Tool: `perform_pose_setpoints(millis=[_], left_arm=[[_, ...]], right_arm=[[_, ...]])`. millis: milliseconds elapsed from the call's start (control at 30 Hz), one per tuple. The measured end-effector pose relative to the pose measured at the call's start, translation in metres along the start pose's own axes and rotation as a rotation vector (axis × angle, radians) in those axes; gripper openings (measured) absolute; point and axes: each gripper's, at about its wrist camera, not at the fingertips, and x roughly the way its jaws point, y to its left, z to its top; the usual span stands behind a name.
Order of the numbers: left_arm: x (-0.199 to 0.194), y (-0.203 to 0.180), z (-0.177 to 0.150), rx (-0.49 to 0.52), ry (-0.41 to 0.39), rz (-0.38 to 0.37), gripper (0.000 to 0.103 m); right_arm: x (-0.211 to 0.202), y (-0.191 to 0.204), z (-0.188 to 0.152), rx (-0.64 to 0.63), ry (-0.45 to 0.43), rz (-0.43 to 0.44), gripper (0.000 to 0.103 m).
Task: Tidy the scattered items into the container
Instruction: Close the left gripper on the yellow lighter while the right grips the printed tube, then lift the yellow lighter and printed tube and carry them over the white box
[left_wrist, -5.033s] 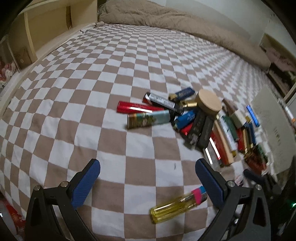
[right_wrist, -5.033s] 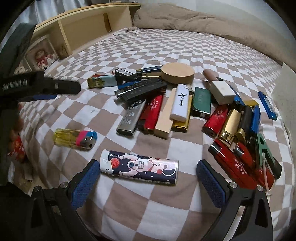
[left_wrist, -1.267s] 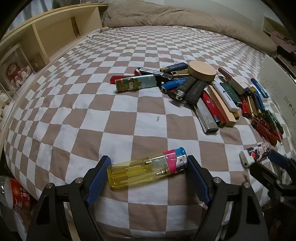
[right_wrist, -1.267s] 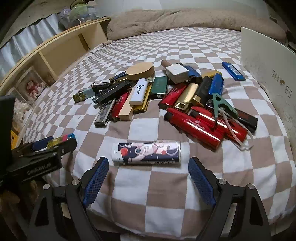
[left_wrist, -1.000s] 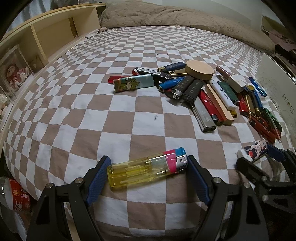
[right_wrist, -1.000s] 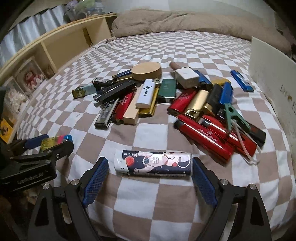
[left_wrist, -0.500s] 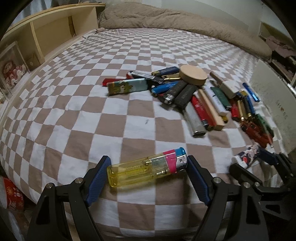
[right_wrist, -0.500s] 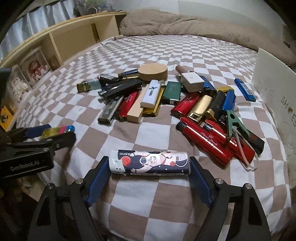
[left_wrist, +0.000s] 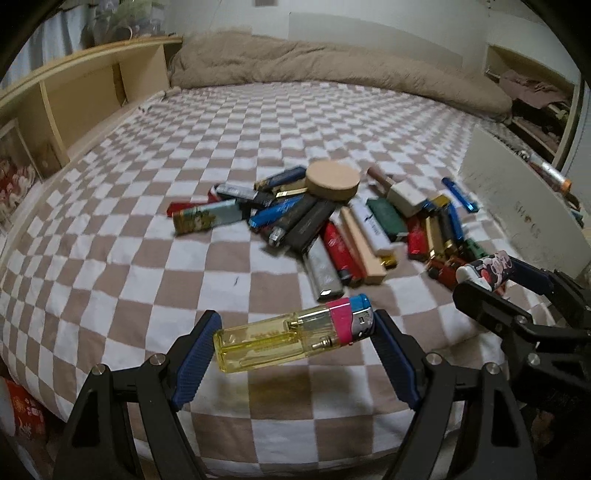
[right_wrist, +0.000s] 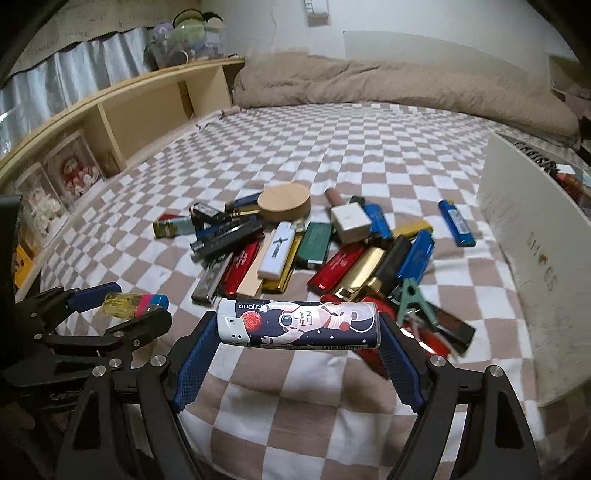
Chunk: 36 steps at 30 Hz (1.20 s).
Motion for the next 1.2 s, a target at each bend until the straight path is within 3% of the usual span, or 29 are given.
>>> perform_pose_setpoints(millis=[567,1200], left_arm=[[-0.081,-0.012,0.033,0.024,-0.222,0.002,0.082],[-0.168,-0.052,0.054,0.081,-0.432,-0.079,0.082]], right_arm=[[-0.078,-0.009,0.031,-0.003,-0.174,-0.031,0.084],[-0.174,-0.022,0.061,-0.012,-0.322,-0.048,0.084]])
